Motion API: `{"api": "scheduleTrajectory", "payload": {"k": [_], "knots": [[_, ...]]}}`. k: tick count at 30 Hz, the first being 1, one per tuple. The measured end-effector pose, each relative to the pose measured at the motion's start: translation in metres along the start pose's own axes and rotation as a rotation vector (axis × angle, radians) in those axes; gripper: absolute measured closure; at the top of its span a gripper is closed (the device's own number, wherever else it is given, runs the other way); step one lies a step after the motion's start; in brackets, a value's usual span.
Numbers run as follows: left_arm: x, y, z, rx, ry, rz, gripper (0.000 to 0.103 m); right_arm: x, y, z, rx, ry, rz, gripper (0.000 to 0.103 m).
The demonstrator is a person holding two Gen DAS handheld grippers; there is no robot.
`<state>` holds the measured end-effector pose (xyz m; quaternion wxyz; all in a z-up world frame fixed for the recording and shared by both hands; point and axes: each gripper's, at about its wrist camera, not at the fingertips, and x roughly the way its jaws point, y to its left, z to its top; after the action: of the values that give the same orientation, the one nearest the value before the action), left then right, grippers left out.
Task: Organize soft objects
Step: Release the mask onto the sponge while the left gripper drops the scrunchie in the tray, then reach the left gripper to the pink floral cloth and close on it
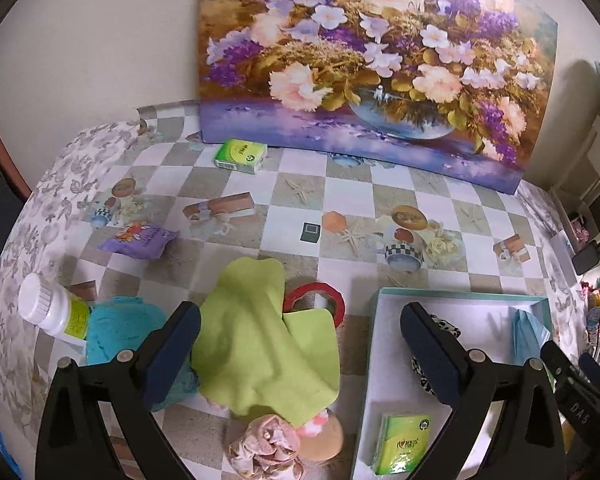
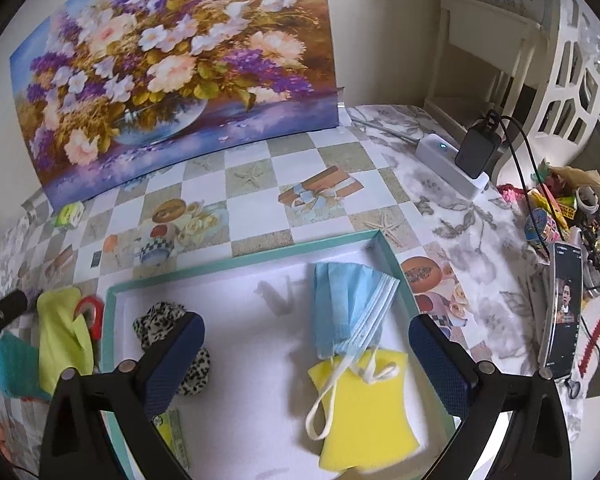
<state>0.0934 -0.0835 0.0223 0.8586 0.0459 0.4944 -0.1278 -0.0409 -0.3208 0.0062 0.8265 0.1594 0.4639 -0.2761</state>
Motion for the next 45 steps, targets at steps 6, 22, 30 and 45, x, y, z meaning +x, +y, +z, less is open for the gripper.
{"api": "scheduleTrajectory", "payload": {"k": [6, 22, 30, 45], "knots": [[-0.009, -0.001, -0.009, 0.034, -0.018, 0.029, 0.003, -0.011, 0.013, -0.010, -0.026, 0.007, 0.009, 0.000], [-0.045, 0.007, -0.021, 0.024, -0.063, 0.078, 0.003, -0.042, 0.063, -0.044, -0.116, 0.049, 0.105, 0.000], [-0.036, 0.036, -0.033, -0.074, 0.056, 0.047, 0.003, -0.043, 0.089, -0.055, -0.148, 0.095, 0.164, 0.000], [-0.014, 0.066, -0.078, -0.174, 0.199, 0.015, 0.003, -0.022, 0.112, -0.092, -0.217, 0.258, 0.184, 0.000]]}}
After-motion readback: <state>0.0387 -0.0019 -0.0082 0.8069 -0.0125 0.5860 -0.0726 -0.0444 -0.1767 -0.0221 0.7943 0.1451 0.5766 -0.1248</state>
